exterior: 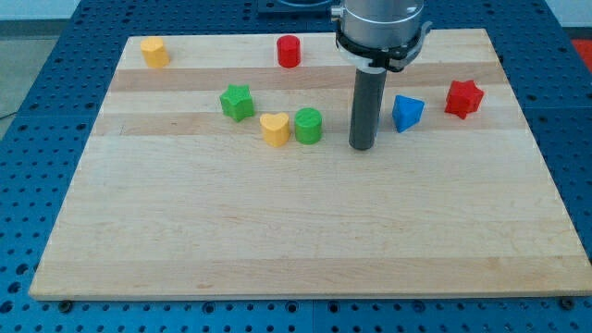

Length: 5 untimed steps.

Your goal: Move the blue cube towards top center

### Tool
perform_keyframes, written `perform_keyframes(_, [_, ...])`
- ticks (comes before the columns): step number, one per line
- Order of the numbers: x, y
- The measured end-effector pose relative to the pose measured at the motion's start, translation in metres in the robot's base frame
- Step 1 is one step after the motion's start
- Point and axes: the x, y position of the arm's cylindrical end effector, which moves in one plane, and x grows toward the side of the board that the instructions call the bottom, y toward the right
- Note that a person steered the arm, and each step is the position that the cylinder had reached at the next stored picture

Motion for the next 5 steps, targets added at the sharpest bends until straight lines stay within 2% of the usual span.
perform_keyframes(2, [-0.087, 0.0])
perform_keyframes(4, [-0.07, 0.007])
perform_keyframes(5, [-0.109, 0.05])
